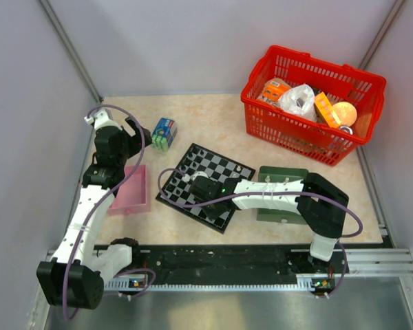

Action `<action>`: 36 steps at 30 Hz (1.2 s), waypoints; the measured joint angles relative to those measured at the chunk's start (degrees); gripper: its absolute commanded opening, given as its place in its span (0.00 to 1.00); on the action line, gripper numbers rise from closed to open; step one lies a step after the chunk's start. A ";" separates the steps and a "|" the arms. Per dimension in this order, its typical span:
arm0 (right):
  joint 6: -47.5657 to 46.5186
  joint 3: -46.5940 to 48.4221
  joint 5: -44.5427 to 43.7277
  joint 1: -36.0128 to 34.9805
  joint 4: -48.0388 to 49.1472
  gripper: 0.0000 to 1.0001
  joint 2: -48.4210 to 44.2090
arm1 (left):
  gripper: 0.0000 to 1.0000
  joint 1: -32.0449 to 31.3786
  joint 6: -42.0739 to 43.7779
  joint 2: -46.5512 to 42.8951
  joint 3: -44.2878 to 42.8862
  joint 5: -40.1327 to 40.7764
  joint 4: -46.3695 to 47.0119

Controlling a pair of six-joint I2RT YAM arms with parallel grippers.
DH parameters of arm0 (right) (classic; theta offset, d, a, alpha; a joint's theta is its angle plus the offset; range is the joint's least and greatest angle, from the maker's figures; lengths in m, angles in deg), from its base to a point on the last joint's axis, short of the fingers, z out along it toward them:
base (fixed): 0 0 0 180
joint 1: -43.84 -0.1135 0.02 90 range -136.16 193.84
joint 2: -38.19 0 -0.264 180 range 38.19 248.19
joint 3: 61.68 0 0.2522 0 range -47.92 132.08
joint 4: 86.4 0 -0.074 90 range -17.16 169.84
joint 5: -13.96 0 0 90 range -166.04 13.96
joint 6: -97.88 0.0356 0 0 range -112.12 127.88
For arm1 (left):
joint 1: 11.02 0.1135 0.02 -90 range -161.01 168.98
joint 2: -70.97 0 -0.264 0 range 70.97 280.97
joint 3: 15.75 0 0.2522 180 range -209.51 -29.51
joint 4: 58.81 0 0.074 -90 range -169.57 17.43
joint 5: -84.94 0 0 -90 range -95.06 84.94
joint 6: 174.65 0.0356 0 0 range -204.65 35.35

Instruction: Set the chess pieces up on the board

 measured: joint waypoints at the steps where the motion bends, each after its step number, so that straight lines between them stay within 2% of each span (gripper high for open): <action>1: -0.02 0.00 -0.02 0.00 0.00 0.20 0.17 | 0.99 0.00 0.00 0.00 0.00 0.00 0.00; 14: -0.11 0.15 -0.15 0.00 -0.04 0.33 0.09 | 0.99 0.02 0.00 0.00 0.00 0.02 0.00; 21: -0.74 0.15 -4.72 -0.04 -0.59 0.42 -7.89 | 0.99 0.04 0.00 -0.13 0.00 0.02 -0.04; 28: -1.20 0.09 -12.31 1.36 -0.63 0.59 -18.01 | 0.99 0.07 -0.44 -0.83 0.20 0.00 0.31; 31: -0.96 -0.92 -14.93 4.55 -0.48 0.76 -21.64 | 0.99 0.07 -0.63 -0.79 0.55 0.00 0.46; 36: -0.13 -5.62 -19.19 10.69 -0.46 0.86 -27.74 | 0.99 0.07 -1.03 0.13 0.63 0.02 0.81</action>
